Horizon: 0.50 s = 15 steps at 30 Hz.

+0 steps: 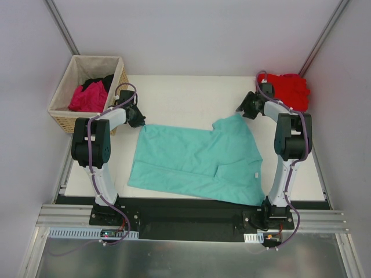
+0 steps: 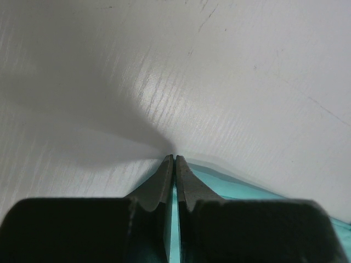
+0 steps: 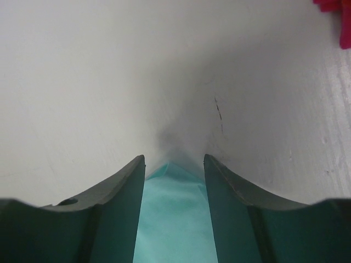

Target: Fold and stack the t-shirts

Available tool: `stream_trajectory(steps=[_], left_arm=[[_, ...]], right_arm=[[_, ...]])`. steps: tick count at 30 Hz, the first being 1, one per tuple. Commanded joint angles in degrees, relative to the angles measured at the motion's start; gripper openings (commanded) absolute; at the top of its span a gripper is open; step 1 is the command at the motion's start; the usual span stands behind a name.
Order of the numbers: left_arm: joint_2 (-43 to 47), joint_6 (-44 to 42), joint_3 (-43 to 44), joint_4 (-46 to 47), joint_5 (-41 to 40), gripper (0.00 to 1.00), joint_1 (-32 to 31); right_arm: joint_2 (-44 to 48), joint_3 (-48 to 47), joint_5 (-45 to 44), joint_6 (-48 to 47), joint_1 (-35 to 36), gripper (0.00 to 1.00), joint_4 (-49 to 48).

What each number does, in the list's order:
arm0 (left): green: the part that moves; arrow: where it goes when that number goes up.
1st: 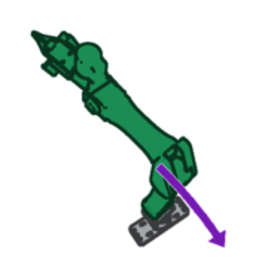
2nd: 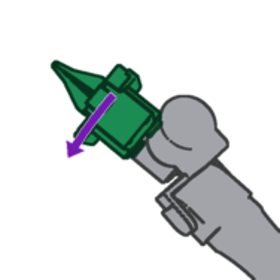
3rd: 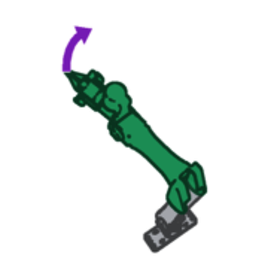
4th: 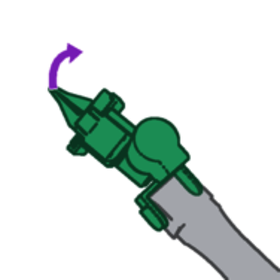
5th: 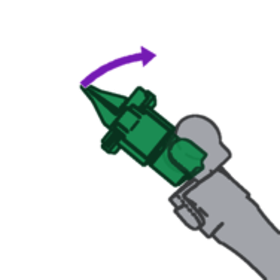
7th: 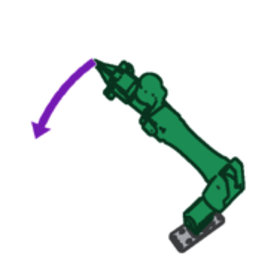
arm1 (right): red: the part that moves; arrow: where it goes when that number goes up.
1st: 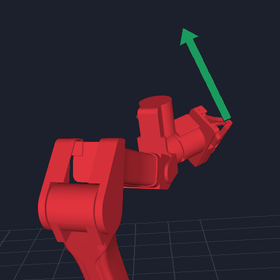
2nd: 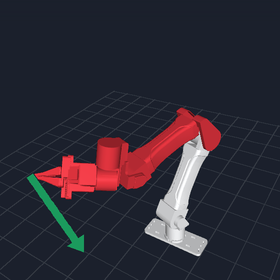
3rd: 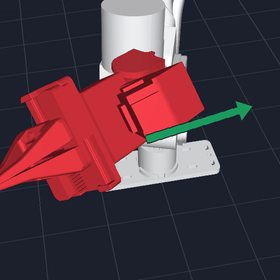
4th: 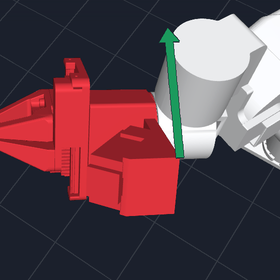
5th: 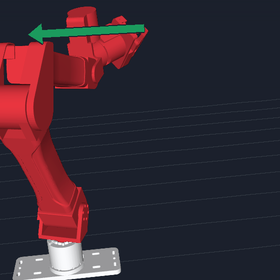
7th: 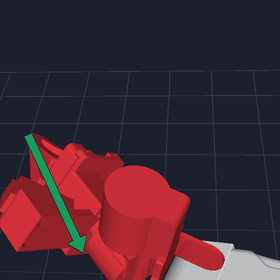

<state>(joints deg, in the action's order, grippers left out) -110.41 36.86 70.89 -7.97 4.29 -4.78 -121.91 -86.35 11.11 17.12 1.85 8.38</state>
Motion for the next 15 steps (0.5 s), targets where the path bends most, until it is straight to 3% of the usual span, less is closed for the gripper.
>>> stream_trajectory(steps=[1, 15], left_arm=[[0.99, -0.12, 0.74, 0.23, 0.71, 0.0, 0.29], [1.07, -0.3, 1.0, 0.15, 0.54, 0.0, 0.29]], right_arm=[[0.36, 0.39, 0.93, 0.98, 0.61, 0.48, -0.38], [-0.7, -0.23, 0.58, 1.24, 1.49, 0.26, 0.76]])
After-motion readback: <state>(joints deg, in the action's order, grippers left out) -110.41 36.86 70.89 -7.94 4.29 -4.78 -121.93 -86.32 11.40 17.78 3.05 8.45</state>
